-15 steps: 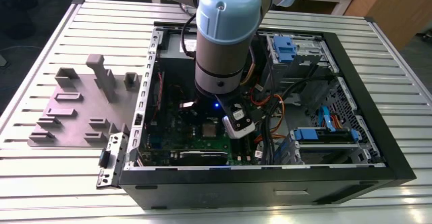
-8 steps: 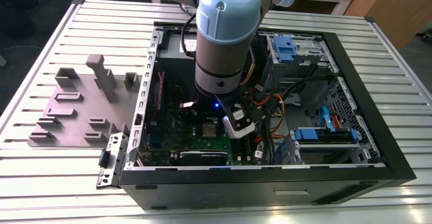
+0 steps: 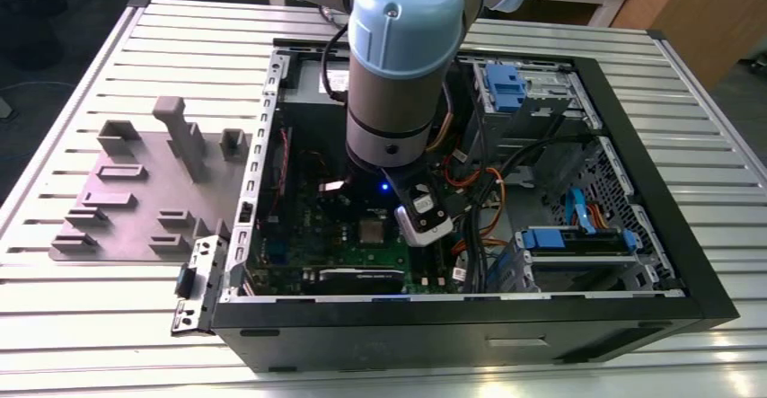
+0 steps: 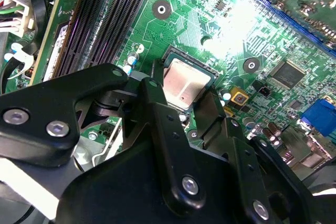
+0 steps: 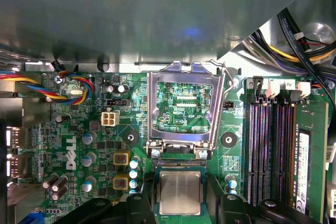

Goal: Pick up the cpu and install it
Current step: 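Place the cpu into insertion slot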

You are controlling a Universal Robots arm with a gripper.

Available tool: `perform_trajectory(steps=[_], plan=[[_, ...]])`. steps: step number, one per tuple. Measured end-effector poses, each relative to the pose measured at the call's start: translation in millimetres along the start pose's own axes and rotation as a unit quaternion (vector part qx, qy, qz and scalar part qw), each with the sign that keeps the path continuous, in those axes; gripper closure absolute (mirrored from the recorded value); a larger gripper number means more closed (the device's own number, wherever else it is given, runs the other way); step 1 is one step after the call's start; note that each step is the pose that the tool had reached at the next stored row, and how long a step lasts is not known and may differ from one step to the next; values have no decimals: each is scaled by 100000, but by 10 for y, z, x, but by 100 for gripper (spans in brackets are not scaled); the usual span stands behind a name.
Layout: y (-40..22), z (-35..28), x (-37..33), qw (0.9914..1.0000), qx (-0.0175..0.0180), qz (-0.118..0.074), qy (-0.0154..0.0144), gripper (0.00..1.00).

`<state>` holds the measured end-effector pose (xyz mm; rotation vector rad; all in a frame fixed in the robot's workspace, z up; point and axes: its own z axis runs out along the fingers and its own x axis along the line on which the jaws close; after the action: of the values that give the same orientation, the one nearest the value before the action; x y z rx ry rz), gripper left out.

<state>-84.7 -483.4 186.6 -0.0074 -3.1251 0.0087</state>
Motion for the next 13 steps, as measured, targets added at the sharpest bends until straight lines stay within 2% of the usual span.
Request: perform_trajectory(steps=[7,9,10,13], plan=[[0,1,0,100000,-13,-1,-8,53],[1,3,0,100000,-37,6,-10,52],[0,4,0,100000,-5,-1,-5,46],[0,4,0,100000,-5,-1,-4,46]])
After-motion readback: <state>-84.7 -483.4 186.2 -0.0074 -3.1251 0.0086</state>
